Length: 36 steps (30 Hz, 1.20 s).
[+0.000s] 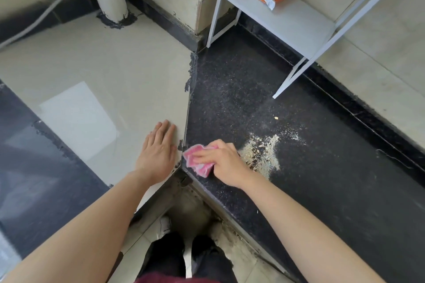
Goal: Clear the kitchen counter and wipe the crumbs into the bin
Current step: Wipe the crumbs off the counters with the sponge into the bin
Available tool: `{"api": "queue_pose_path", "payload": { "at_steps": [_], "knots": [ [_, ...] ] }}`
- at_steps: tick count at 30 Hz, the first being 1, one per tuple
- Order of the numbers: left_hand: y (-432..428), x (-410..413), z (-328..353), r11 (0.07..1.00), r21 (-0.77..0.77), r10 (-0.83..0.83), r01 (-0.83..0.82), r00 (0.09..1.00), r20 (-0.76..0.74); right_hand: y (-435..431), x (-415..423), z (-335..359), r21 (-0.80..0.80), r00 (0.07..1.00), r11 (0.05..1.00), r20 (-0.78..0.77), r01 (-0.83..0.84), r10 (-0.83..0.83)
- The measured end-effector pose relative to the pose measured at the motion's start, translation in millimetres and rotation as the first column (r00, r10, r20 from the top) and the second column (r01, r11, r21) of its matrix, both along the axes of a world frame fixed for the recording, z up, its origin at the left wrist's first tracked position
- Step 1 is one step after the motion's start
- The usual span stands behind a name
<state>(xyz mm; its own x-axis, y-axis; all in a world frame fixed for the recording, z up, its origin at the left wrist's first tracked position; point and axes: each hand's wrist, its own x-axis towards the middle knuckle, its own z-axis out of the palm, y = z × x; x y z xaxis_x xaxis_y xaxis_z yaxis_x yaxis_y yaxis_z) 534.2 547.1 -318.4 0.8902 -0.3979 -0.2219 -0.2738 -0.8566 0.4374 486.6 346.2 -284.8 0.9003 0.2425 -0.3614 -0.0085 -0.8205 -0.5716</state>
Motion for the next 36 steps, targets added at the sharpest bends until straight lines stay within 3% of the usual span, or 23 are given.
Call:
{"api": "queue_pose_path", "payload": {
  "at_steps": [3,5,8,10,15,21,24,29,33,36],
  "knots": [
    [-14,-6,7,0.992,-0.014,0.129,-0.128,0.991,0.048,-35,-22,12,0.017,0.987,1.0,-0.161,-0.007,0.01],
    [-35,-5,13,0.978,-0.046,0.204,-0.202,0.976,0.07,-57,-23,32,0.157,0.966,0.971,-0.212,0.181,-0.146],
    [-74,1,17,0.979,-0.091,0.191,-0.182,0.976,0.105,-95,-9,60,0.445,0.888,0.768,-0.24,0.46,-0.393],
    [-104,9,16,0.984,-0.117,0.151,-0.136,0.98,0.13,-125,2,70,0.511,0.831,0.664,-0.225,0.546,-0.51],
    [-150,27,9,0.979,-0.052,0.203,-0.198,0.971,0.125,-207,22,60,0.393,0.585,0.488,-0.179,0.78,-0.791],
    [-161,29,3,0.964,-0.007,0.264,-0.267,0.95,0.166,-284,77,37,0.316,0.415,0.373,-0.073,0.872,-0.907],
    [-163,29,4,0.96,0.007,0.274,-0.279,0.949,0.157,-295,117,18,0.219,0.421,0.41,-0.006,0.886,-0.907],
    [-164,31,1,0.951,0.014,0.301,-0.307,0.939,0.164,-307,164,-16,-0.118,0.588,0.577,0.231,0.808,-0.775],
    [-163,32,-3,0.948,0.017,0.31,-0.318,0.935,0.171,-294,162,-28,-0.169,0.719,0.706,0.287,0.688,-0.632],
    [-163,31,-2,0.948,0.016,0.311,-0.318,0.936,0.166,-268,118,-28,-0.039,0.751,0.796,0.363,0.604,-0.552]
  ]
}}
